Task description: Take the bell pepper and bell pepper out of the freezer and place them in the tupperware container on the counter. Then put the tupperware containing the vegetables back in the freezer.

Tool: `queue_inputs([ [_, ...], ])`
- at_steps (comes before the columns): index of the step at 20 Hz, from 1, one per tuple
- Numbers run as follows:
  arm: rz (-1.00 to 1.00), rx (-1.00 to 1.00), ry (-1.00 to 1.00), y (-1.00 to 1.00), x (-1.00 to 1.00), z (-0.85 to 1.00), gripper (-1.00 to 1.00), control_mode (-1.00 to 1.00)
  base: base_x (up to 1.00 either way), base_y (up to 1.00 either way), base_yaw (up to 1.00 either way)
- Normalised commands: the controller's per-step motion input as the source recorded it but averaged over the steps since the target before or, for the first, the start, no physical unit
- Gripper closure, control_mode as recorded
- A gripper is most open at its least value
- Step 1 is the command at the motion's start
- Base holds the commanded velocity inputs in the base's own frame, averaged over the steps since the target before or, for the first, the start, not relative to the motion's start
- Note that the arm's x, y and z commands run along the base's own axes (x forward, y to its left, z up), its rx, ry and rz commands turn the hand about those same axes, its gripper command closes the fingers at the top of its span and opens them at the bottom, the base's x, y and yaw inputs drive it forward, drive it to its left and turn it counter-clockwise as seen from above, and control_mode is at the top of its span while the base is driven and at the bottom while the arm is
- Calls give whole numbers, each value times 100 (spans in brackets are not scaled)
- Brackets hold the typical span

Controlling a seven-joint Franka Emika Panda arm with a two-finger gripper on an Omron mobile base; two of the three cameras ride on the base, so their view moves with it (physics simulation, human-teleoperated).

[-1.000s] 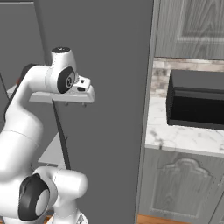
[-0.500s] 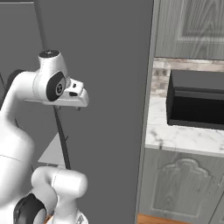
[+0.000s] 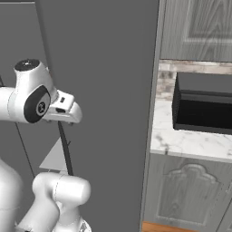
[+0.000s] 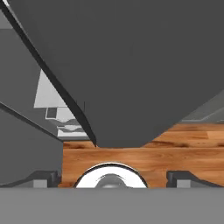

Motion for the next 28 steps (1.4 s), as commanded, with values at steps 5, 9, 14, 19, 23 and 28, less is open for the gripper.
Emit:
queue_inputs([
  [5,-6,0,1,0,-56,10,-100,-100,0,0,0],
  [9,-5,0,5,0,-39,1,-100,-100,0,0,0],
  [14,-1,1,1,0,-21,0,-100,-100,0,0,0],
  [19,0,1,0,0,0,0,-100,100,0,18,0],
  [23,0,0,0,0,0,0,-100,100,24,69,0],
  [28,0,0,0,0,0,0,-100,100,68,61,-2],
])
